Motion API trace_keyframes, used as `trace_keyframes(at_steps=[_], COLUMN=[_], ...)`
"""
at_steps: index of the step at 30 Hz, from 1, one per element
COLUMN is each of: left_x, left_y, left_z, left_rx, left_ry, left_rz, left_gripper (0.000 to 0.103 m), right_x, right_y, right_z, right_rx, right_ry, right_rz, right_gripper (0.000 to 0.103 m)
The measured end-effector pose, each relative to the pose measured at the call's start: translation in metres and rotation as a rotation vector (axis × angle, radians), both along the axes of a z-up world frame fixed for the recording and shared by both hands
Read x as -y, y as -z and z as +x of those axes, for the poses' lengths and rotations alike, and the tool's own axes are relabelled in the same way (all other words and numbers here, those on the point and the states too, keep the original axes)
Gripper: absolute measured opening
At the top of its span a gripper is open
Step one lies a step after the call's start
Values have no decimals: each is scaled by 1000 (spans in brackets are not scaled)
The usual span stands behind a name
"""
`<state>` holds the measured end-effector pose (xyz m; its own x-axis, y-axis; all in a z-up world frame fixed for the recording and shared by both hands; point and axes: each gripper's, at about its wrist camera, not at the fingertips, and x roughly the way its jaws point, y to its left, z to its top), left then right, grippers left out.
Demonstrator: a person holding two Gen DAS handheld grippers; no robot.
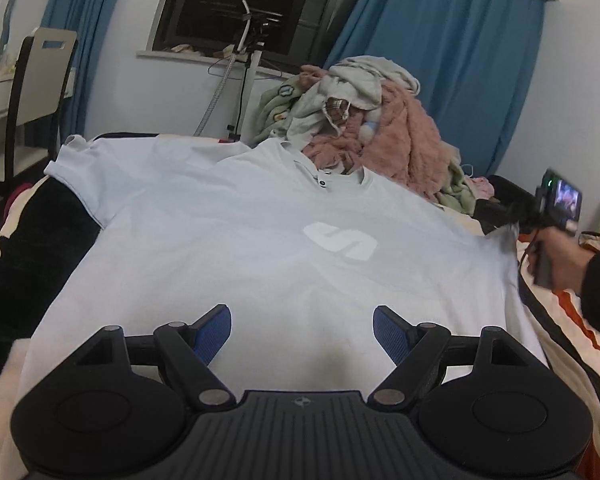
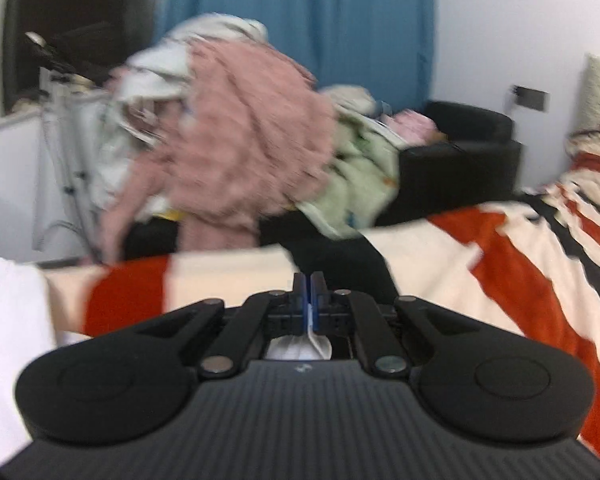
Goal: Fold clothes
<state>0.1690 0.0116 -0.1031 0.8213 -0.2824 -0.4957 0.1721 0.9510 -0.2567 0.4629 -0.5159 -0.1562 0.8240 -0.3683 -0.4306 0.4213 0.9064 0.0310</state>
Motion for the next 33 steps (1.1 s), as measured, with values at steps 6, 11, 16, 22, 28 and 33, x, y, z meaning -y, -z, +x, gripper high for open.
trace_keyframes(at_steps=[6,11,16,22,28,33], left_x=[-4,-5,-8,2,28,55], left_y=[1,3,-2,-12,-16,-14], left_z=[13,18,-1,-37,-75,-109], left_rx=[-3,-11,22,57,12,-47], left_ry=[-27,-24,-1,69,207,327], left_rz=[-3,19,19,18,6,-6], left_gripper=[80,80,80,80,80,74], right_x=[8,-12,-49,-111,-161,-172], right_y=[32,9,-40,-109,-118,-112], right_z=[8,-25,-95,-238,-377,-436], right_rx=[-36,-45,5,112,146,180], right_ry=[19,-39,-92,-179,-176,-183], right_rz=[69,68,97,169,270,310], right_gripper=[13,72,72,72,72,72])
